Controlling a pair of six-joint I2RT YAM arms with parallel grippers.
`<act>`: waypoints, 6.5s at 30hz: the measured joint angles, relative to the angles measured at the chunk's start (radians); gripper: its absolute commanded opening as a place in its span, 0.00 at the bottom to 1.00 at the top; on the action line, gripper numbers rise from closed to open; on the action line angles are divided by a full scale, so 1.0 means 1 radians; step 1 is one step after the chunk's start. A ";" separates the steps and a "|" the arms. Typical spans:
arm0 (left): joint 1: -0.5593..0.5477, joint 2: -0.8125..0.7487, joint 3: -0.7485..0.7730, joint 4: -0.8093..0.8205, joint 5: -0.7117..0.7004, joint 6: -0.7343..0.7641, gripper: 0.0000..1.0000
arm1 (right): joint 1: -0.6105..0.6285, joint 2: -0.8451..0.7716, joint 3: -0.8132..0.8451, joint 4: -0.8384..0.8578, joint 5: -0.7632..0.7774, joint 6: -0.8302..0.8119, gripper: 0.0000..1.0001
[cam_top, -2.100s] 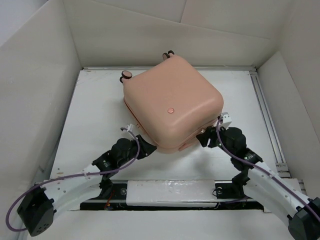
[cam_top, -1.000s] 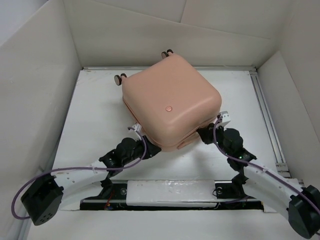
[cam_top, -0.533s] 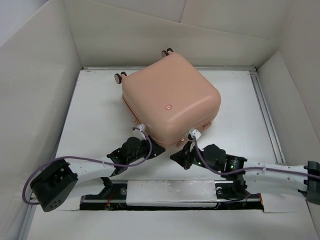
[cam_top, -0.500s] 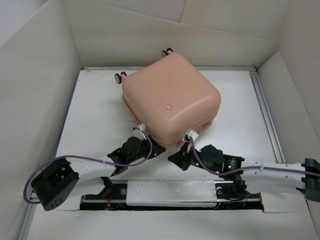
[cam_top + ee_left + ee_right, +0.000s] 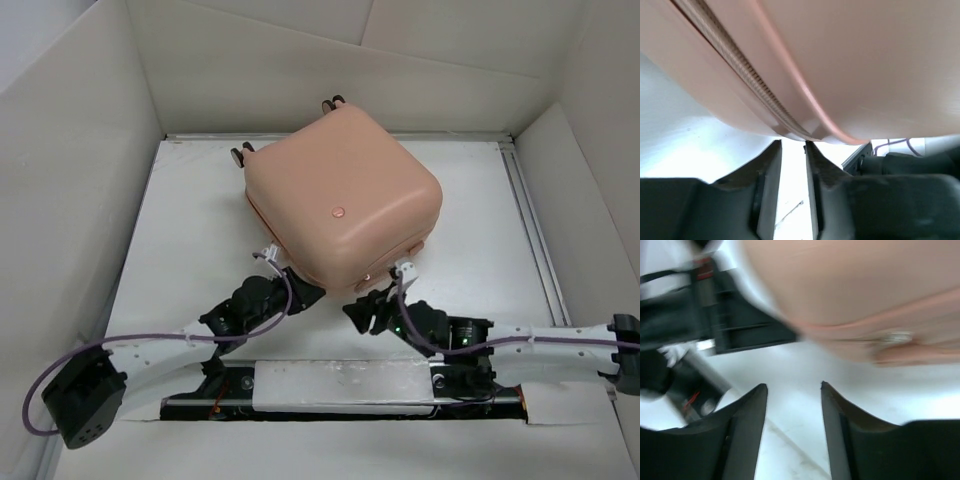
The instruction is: Pack the luggage
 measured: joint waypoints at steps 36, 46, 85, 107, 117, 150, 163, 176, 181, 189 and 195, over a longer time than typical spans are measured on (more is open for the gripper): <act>0.139 -0.023 0.042 -0.024 -0.010 0.089 0.14 | -0.378 0.220 -0.051 0.182 -0.184 -0.254 0.09; 0.142 0.019 0.042 0.043 -0.001 0.093 0.08 | -0.335 0.208 -0.046 0.172 -0.082 -0.249 0.00; 0.140 0.086 0.058 0.103 0.010 0.071 0.04 | -0.486 0.072 -0.032 -0.028 -0.057 -0.326 0.43; 0.140 0.087 0.058 0.100 0.011 0.092 0.03 | -0.607 0.171 -0.027 0.131 -0.308 -0.557 0.02; 0.118 0.160 0.060 0.124 0.017 0.093 0.00 | -0.570 0.086 -0.097 0.174 -0.320 -0.535 0.00; 0.181 0.391 0.061 0.293 0.250 0.023 0.00 | -0.196 0.515 0.264 0.166 -0.148 -0.225 0.36; 0.476 -0.248 0.008 -0.088 0.113 0.129 0.92 | -0.168 -0.129 0.051 0.043 -0.101 -0.151 0.60; 1.031 0.470 0.497 0.130 0.455 -0.126 0.99 | -0.246 -0.190 -0.070 -0.089 -0.188 -0.121 0.62; 1.023 0.697 0.712 0.139 0.523 -0.160 0.99 | -0.238 -0.186 -0.108 -0.079 -0.227 -0.116 0.66; 1.004 0.942 1.061 0.139 0.586 -0.159 0.99 | -0.211 -0.180 -0.165 -0.050 -0.272 -0.105 0.68; 0.963 1.108 1.323 -0.056 0.539 -0.093 0.99 | -0.206 -0.186 -0.165 -0.027 -0.275 -0.105 0.70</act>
